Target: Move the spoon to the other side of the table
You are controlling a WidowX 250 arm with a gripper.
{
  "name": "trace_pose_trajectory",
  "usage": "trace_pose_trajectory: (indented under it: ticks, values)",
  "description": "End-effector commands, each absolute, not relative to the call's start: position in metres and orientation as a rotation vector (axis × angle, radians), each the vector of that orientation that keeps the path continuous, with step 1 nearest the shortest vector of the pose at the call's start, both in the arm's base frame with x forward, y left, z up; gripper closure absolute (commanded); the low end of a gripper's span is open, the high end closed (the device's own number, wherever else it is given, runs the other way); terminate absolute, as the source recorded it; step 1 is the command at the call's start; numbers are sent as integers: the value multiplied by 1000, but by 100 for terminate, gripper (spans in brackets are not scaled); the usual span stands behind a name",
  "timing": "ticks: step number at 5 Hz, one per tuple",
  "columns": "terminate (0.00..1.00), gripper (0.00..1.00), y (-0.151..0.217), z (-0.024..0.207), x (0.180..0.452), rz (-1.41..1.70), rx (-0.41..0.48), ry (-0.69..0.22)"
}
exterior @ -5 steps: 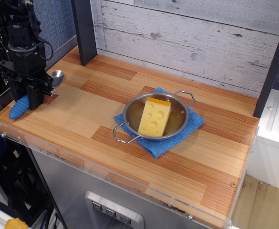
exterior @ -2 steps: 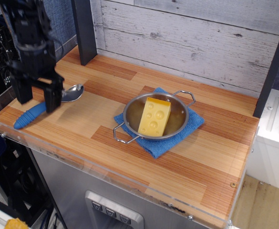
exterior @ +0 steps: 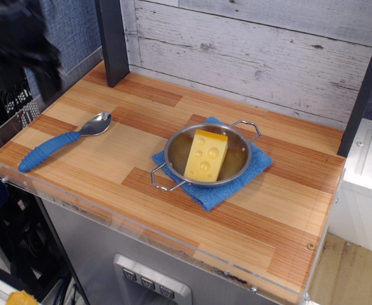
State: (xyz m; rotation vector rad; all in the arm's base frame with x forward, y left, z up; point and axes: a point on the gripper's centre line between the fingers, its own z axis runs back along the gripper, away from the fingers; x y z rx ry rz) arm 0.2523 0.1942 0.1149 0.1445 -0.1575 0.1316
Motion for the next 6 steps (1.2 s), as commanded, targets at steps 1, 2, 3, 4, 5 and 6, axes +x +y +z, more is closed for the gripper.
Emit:
trace_pose_trajectory:
  ticks: [1, 2, 3, 4, 5, 6]
  values:
    - [0, 0, 182, 171, 237, 153, 101, -140]
    - [0, 0, 147, 164, 271, -3, -36, -45]
    - [0, 0, 104, 157, 299, -138, -39, -9]
    - [0, 0, 75, 148, 313, -206, -44, -24]
    - [0, 0, 69, 153, 305, -121, 39, -53]
    - [0, 0, 75, 167, 290, -45, 62, -103]
